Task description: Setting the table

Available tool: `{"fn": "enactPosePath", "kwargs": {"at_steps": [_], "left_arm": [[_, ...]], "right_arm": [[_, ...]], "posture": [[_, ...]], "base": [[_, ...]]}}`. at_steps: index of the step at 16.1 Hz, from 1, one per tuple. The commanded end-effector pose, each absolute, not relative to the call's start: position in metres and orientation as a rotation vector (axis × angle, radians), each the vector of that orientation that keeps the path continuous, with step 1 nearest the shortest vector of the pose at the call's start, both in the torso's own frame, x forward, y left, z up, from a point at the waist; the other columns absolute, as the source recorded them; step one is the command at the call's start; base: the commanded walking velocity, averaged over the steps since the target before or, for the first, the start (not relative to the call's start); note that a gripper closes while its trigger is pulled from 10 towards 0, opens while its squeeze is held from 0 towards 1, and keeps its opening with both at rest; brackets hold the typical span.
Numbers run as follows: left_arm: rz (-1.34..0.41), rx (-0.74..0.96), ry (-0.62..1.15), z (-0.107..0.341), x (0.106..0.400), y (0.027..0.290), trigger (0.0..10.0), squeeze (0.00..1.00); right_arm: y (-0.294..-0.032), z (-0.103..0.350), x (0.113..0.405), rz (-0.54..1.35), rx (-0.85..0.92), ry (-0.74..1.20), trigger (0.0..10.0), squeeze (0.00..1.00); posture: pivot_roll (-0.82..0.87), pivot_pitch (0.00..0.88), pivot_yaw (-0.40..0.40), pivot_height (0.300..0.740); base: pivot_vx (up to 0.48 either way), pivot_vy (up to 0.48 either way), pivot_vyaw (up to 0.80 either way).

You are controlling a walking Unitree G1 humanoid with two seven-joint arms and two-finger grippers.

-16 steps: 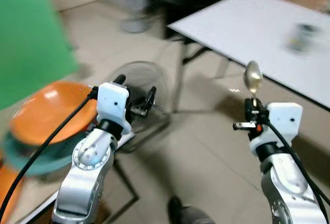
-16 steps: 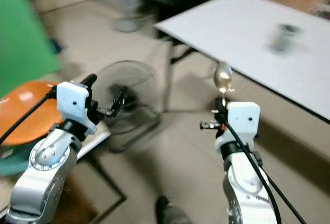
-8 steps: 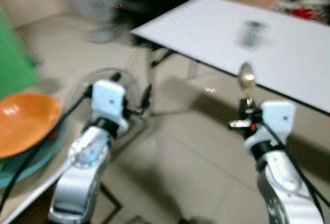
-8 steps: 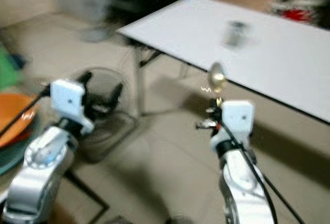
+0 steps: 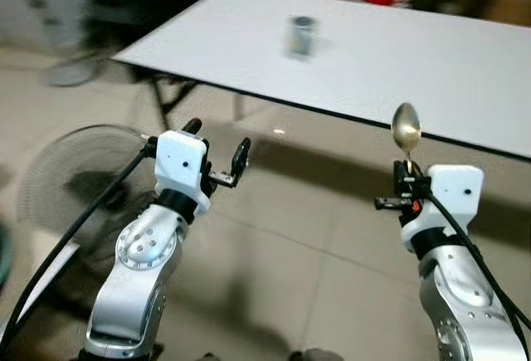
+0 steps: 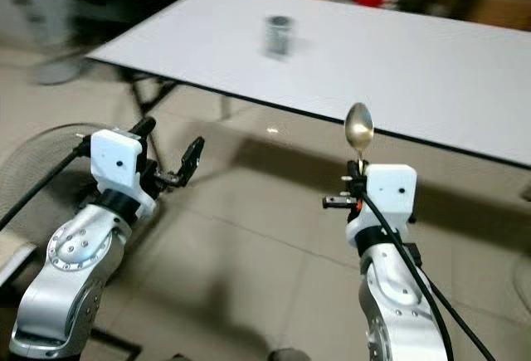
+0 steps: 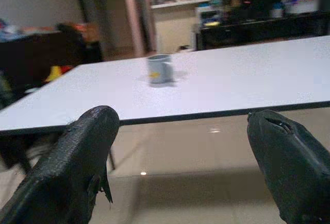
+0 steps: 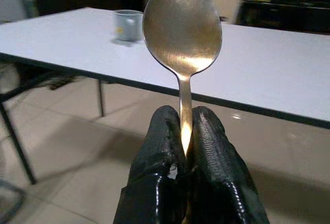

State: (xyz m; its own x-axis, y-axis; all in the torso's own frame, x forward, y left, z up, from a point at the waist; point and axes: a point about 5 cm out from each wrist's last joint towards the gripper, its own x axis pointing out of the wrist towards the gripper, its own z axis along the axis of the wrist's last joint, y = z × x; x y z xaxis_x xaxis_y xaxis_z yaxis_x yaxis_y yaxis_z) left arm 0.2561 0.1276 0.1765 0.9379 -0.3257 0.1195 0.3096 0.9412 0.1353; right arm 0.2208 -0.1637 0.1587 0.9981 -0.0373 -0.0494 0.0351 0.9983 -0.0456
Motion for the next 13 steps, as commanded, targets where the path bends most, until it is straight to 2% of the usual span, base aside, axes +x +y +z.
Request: {"fn": "enactPosePath", "kwargs": {"at_steps": [1,13], "left_arm": [[-0.317,0.113,-0.132,0.1763,0.2561,0.1319,10.0,0.00],[-0.334,0.118,-0.113,0.1744,0.2576,0.1339,10.0,0.00]], "right_arm": [[-0.1605,0.1608,0.2227,-0.010,-0.032,0.046,10.0,0.00],[-0.1555,0.1564,0.2250,0.048,-0.037,0.070,10.0,0.00]], "posture": [[0.00,0.039,0.032,0.740],[0.00,0.016,0.033,0.740]], "base": [[0.266,0.000,0.00],[0.311,0.000,0.00]]}}
